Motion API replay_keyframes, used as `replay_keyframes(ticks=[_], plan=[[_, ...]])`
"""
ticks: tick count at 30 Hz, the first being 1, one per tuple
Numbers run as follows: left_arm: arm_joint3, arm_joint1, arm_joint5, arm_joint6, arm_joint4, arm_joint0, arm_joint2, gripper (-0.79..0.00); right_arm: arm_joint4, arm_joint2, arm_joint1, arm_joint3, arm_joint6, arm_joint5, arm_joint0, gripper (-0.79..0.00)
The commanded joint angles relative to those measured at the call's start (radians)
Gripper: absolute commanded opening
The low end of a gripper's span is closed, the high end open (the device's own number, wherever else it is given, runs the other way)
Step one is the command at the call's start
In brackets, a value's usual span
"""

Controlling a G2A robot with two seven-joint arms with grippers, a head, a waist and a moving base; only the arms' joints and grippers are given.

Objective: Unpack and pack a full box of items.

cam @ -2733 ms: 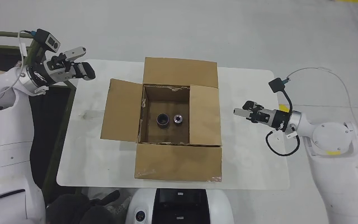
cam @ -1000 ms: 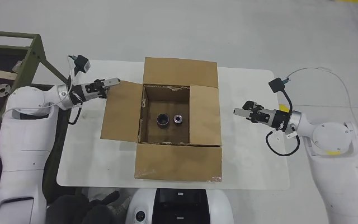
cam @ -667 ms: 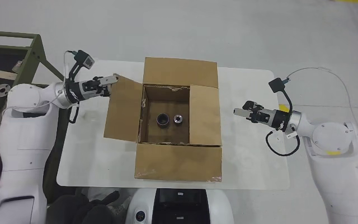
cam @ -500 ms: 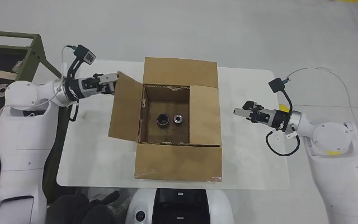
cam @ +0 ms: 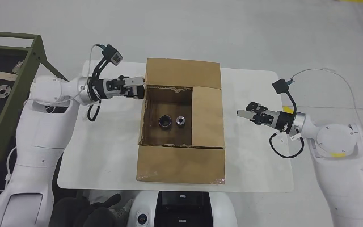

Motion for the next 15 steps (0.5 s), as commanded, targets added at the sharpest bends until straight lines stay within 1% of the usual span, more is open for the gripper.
replay_keyframes(ticks=[1, 15], plan=[[-0.006, -0.003, -0.008, 0.009, 0.006, -0.005, 0.016, 0.000, 0.000, 0.000, 0.000, 0.000, 0.000, 0.000, 0.000, 0.000], [-0.021, -0.023, -0.004, 0.073, 0.088, -0.030, 0.147, 0.000, 0.000, 0.000, 0.000, 0.000, 0.000, 0.000, 0.000, 0.000]])
